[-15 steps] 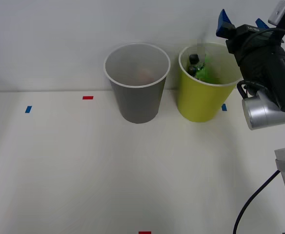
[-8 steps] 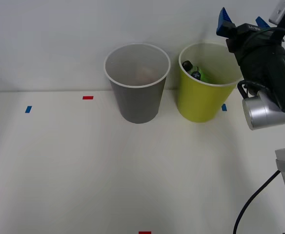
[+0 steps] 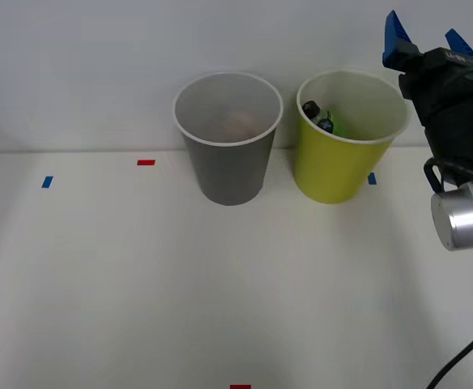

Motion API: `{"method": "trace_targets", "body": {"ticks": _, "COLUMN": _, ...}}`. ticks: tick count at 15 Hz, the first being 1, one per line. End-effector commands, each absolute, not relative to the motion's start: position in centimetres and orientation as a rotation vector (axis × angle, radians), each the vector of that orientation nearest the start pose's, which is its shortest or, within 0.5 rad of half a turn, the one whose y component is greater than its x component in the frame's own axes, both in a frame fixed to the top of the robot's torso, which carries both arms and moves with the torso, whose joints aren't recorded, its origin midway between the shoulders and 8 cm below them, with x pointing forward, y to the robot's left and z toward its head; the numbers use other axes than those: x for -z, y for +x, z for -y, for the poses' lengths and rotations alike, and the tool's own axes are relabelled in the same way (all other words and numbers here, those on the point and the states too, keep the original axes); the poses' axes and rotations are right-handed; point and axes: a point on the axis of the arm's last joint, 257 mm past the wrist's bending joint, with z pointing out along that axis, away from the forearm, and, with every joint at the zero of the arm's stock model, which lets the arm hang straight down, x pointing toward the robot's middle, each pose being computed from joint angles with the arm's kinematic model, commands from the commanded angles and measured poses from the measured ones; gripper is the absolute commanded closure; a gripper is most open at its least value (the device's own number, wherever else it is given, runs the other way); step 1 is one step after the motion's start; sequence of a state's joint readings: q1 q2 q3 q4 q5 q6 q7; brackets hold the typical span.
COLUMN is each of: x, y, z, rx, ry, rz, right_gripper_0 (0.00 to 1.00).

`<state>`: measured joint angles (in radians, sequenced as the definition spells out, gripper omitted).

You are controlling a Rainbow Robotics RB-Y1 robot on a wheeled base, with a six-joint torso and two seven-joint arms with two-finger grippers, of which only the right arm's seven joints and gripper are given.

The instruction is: Put cans in the gray bin, plastic bottles in the light green bin

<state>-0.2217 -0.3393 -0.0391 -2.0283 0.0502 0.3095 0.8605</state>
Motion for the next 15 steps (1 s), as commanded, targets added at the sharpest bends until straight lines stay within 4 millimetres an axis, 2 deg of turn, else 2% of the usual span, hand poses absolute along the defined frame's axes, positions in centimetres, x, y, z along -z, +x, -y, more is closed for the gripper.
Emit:
{"method": "trace_targets", "body": {"ticks": 1, "x": -2.8, "y": 50.3, "z": 26.3, "rx": -0.326, "ry": 0.142, "rz": -1.244, "right_gripper_0": 0.0}}
{"method": "trace_targets", "body": {"ticks": 7, "x": 3.5, "y": 42.1, "z": 28.4, "rx": -0.222, "ry": 0.149, "rz": -1.367, "right_gripper_0": 0.0}}
{"method": "trace_targets", "body": {"ticks": 11, "x": 8.3, "y": 38.6, "z": 28.5, "rx": -0.163, "ry": 0.11, "rz": -1.448, "right_gripper_0": 0.0}}
{"method": "trace_targets", "body": {"ticks": 15, "x": 12.9, "y": 34.1, "z": 28.5, "rx": -0.156, "ry": 0.142, "rz": -1.519, "right_gripper_0": 0.0}}
